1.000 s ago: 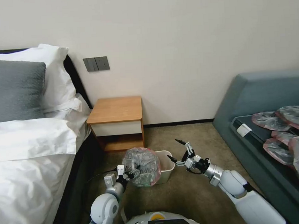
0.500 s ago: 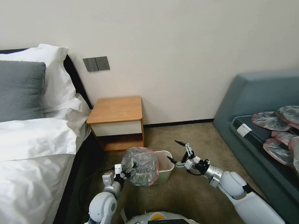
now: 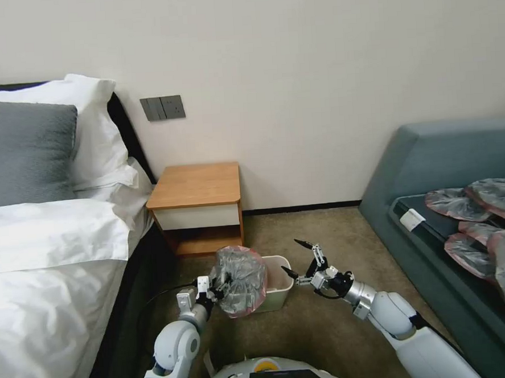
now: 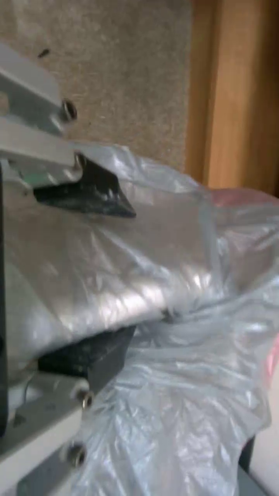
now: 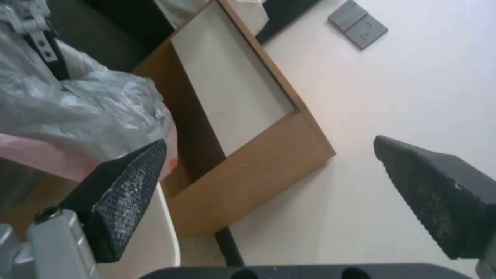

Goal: Pick up the garbage bag from the table and place it over the trash can.

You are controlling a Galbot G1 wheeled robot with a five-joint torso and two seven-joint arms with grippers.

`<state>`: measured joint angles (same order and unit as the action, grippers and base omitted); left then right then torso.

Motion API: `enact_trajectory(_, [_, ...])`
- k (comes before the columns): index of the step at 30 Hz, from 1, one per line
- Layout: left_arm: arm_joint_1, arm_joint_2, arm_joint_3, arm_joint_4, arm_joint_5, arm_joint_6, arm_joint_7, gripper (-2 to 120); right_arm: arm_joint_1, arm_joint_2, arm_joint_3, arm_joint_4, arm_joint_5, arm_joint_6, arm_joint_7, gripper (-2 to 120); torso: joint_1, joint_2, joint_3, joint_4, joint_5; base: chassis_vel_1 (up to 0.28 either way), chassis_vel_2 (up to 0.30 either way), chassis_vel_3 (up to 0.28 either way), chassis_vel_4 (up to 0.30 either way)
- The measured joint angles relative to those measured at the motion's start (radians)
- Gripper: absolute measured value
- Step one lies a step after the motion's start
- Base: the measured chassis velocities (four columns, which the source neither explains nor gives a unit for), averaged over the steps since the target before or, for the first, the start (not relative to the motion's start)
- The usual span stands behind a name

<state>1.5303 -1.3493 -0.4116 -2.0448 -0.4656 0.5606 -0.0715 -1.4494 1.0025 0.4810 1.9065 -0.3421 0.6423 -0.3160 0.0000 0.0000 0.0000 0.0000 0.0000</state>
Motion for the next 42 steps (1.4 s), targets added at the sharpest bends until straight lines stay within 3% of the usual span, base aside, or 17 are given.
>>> enact_trajectory(2, [-0.012, 0.009, 0.002, 0.009, 0.019, 0.001, 0.016, 39, -0.007, 0.000, 0.004, 0.004, -0.001, 0.002, 0.000, 100, 0.000, 0.000, 0.000, 0.0000, 0.0002, 0.000, 0.000, 0.000, 0.000])
enact_trajectory(11, [-0.032, 0.017, -0.002, 0.014, 0.045, 0.012, 0.030, 10, -0.013, 0.002, 0.006, 0.008, -0.007, 0.006, 0.000, 100, 0.000, 0.000, 0.000, -0.0003, -0.0003, 0.000, 0.000, 0.000, 0.000])
enact_trajectory(19, [-0.016, 0.018, -0.001, 0.014, 0.073, 0.008, 0.044, 9, -0.013, 0.000, 0.006, 0.012, -0.006, 0.006, 0.001, 100, 0.000, 0.000, 0.000, 0.0000, 0.0001, 0.000, 0.000, 0.000, 0.000])
enact_trajectory(25, [-0.001, 0.012, 0.000, 0.014, 0.093, -0.034, 0.033, 9, -0.013, 0.000, 0.006, 0.017, -0.004, 0.006, 0.003, 100, 0.000, 0.000, 0.000, -0.0001, -0.0001, 0.000, 0.000, 0.000, 0.000])
enact_trajectory(28, [0.022, 0.007, 0.000, 0.011, 0.106, -0.132, 0.021, 9, -0.010, 0.004, -0.002, 0.031, 0.016, -0.003, 0.024, 100, 0.000, 0.000, 0.000, -0.0001, -0.0005, 0.000, 0.000, 0.000, 0.000])
enact_trajectory(30, [0.028, 0.006, -0.001, 0.008, 0.109, -0.156, 0.020, 9, -0.010, 0.006, -0.006, 0.036, 0.029, -0.010, 0.031, 100, 0.000, 0.000, 0.000, -0.0001, -0.0003, 0.000, 0.000, 0.000, 0.000])
enact_trajectory(31, [0.049, 0.005, -0.007, -0.001, 0.119, -0.253, 0.021, 9, -0.011, 0.011, -0.029, 0.061, 0.106, -0.057, 0.075, 100, 0.000, 0.000, 0.000, 0.0001, -0.0001, 0.000, 0.000, 0.000, 0.000])
enact_trajectory(33, [0.055, 0.004, -0.011, -0.004, 0.126, -0.286, 0.023, 9, -0.014, 0.013, -0.043, 0.074, 0.145, -0.085, 0.098, 100, 0.000, 0.000, 0.000, 0.0001, -0.0003, 0.000, 0.000, 0.000, 0.000])
enact_trajectory(35, [0.071, 0.004, -0.033, -0.008, 0.145, -0.425, 0.040, 9, -0.019, 0.015, -0.102, 0.134, 0.311, -0.206, 0.164, 100, 0.000, 0.000, 0.000, -0.0001, 0.0000, 0.000, 0.000, 0.000, 0.000])
enact_trajectory(36, [0.071, 0.004, -0.033, -0.008, 0.145, -0.425, 0.040, 9, -0.019, 0.015, -0.102, 0.134, 0.311, -0.206, 0.164, 100, 0.000, 0.000, 0.000, -0.0001, 0.0000, 0.000, 0.000, 0.000, 0.000])
enact_trajectory(39, [0.070, 0.006, -0.060, -0.002, 0.138, -0.560, 0.064, 9, -0.010, 0.009, -0.168, 0.221, 0.557, -0.355, 0.184, 100, 0.000, 0.000, 0.000, -0.0002, 0.0001, 0.000, 0.000, 0.000, 0.000])
enact_trajectory(41, [0.069, 0.006, -0.067, 0.002, 0.134, -0.588, 0.072, 9, 0.000, 0.003, -0.182, 0.242, 0.613, -0.386, 0.184, 100, 0.000, 0.000, 0.000, -0.0005, -0.0003, 0.000, 0.000, 0.000, 0.000])
enact_trajectory(42, [0.070, 0.006, -0.080, 0.008, 0.128, -0.640, 0.088, 9, 0.032, -0.018, -0.220, 0.282, 0.725, -0.452, 0.184, 100, 0.000, 0.000, 0.000, -0.0003, -0.0002, 0.000, 0.000, 0.000, 0.000])
